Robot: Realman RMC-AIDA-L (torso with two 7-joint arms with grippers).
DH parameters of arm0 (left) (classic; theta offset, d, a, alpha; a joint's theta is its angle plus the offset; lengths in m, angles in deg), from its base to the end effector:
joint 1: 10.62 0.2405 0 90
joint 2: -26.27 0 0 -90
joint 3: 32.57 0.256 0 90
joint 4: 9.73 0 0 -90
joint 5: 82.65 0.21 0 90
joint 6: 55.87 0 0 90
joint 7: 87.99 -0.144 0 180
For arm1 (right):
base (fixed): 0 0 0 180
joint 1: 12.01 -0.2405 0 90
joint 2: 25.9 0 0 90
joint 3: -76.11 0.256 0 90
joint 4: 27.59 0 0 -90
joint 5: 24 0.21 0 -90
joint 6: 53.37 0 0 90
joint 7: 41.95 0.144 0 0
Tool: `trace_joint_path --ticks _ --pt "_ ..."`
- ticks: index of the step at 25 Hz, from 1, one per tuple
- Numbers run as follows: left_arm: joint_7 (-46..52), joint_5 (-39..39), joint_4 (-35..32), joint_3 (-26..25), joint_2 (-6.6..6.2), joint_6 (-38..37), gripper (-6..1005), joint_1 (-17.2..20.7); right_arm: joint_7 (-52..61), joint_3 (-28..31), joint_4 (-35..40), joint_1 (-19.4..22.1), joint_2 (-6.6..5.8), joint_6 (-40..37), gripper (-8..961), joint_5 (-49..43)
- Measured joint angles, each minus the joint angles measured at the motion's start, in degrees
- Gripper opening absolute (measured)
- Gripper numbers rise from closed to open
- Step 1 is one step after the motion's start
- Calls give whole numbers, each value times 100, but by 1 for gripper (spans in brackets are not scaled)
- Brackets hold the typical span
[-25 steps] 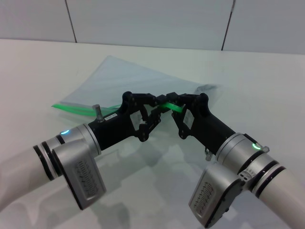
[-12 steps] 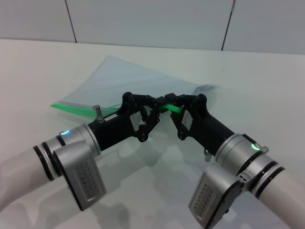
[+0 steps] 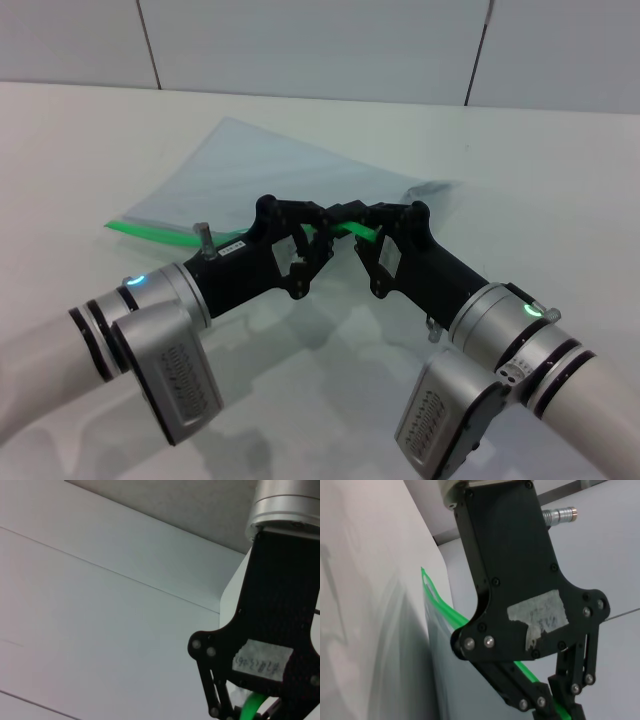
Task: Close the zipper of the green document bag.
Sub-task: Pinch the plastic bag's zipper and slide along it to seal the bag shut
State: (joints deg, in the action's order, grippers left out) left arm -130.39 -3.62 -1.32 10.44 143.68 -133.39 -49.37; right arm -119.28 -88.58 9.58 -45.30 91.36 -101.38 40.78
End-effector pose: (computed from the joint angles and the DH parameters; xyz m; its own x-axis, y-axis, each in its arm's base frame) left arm -0.2496 0.3220 -0.0783 0.6726 -0.7269 -0.1388 -0.5147 -0.3247 -0.7935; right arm 0.1958 0.3102 -0.1431 0.7363 0.6032 0.3067 0.5655 -0.2996 -0.7685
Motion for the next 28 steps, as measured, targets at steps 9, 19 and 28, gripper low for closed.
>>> trace_joint_path --ticks 9,19,28 --pt "-13 -27 44 -16 2 9 82 0 4 -3 1 -2 3 4 49 -5" --pt "18 -144 118 -25 -3 51 80 11 43 -11 5 -4 8 5 49 10" --pt "36 -413 117 -38 -20 86 79 116 315 2 -38 7 -3 -66 49 -5"
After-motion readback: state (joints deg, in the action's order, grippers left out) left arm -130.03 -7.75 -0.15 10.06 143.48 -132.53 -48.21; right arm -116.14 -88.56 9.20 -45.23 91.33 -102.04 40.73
